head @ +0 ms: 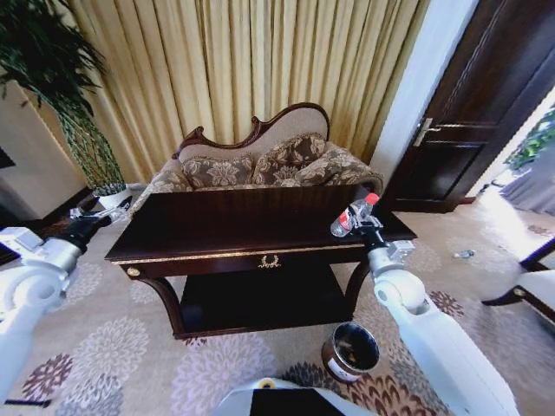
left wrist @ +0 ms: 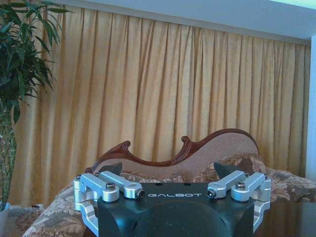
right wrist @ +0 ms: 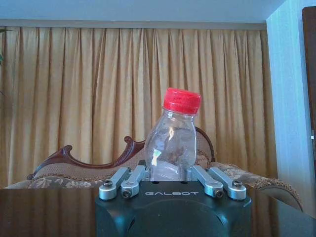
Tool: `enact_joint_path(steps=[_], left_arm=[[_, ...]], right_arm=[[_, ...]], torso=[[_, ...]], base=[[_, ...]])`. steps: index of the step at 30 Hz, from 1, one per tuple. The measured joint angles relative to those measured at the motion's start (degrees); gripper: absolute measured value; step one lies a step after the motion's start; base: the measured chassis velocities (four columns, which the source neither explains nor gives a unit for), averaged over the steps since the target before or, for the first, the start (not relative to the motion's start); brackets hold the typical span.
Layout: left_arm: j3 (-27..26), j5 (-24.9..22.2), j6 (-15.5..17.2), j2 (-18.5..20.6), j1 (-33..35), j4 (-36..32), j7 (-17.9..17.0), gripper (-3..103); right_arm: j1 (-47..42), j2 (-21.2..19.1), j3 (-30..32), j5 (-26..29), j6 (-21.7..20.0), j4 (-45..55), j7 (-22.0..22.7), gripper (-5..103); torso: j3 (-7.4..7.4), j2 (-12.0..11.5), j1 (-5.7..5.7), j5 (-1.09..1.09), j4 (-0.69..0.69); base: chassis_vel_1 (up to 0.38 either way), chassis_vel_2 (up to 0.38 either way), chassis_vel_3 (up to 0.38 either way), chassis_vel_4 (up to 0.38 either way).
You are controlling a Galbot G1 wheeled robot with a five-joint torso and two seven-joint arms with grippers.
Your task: Move to the front of the table and place the trash on the table into the trash bin.
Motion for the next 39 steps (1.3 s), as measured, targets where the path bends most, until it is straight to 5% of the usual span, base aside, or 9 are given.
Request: enact_joint_path(steps=[39], left_arm=[[1.8, 0.3, -0.4, -0.6, -0.9, -0.3, -0.3, 100]], right_arm=[[-1.3, 1.6, -0.8, -1.2, 1.3, -2.1, -1.1, 28]], torso=[[-0.01, 0.0, -0.02, 0.00, 0.01]], base=[[0.112, -0.107, -0.105, 0.107]])
